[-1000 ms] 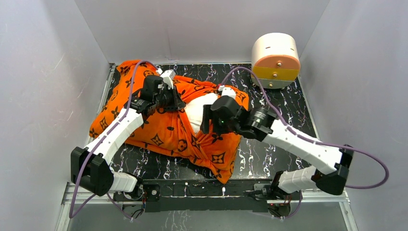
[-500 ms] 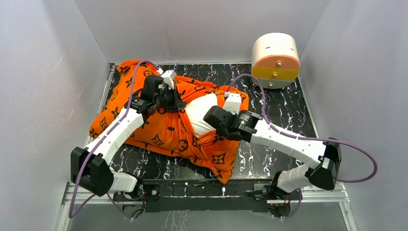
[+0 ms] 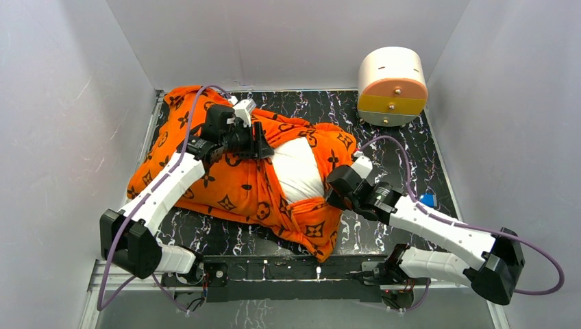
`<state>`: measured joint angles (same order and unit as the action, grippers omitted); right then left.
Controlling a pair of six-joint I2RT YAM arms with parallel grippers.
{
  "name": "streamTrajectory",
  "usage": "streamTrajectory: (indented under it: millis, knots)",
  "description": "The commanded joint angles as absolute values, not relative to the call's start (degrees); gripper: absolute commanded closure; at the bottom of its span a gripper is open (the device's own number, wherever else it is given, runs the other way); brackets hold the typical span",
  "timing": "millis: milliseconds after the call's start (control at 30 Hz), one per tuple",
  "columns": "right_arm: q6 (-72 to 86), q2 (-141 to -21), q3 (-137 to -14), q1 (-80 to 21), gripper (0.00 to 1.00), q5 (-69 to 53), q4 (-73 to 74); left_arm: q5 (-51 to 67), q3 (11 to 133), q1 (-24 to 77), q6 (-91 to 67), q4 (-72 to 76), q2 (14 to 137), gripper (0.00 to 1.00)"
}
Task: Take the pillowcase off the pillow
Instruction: Remove the pillow from the pillowcase.
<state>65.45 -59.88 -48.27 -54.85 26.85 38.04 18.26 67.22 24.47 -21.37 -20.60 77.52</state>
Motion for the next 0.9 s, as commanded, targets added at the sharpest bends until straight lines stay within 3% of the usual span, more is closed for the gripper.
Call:
streamTrajectory:
  millis: [0,67,167,367,633,733,867]
  knots:
    - [63.13,-63.68,-42.67,-53.95,1.0,20.2,36.1,25.08,72.35,24.8,-17.47,-26.79,78.78,0.39]
    - [63.31,-65.85,-42.73,-53.88,1.0,19.62,32.01,20.27,74.89,29.52,-15.46,-29.61,78.69,0.25]
    - [63.4,-67.85,-43.67,-53.51,1.0,19.35,27.75,10.2,76.48,36.92,-16.42,-33.14,77.7,0.17]
    - [63.56,-67.63,-44.9,-52.82,1.0,21.87,25.22,-7.56,72.9,43.47,-24.19,-37.91,72.07,0.16]
    - [61.73,-65.89,-44.64,-51.46,1.0,21.55,24.91,-10.38,68.91,52.57,-30.39,-35.37,73.44,0.19]
    - [60.63,-64.72,-44.66,-51.49,1.0,20.12,24.42,-9.7,69.53,53.34,-29.37,-34.35,76.92,0.27]
    - [61.96,-61.82,-45.14,-51.47,1.0,23.58,31.35,-18.56,68.76,53.3,-29.11,-35.56,78.57,0.65]
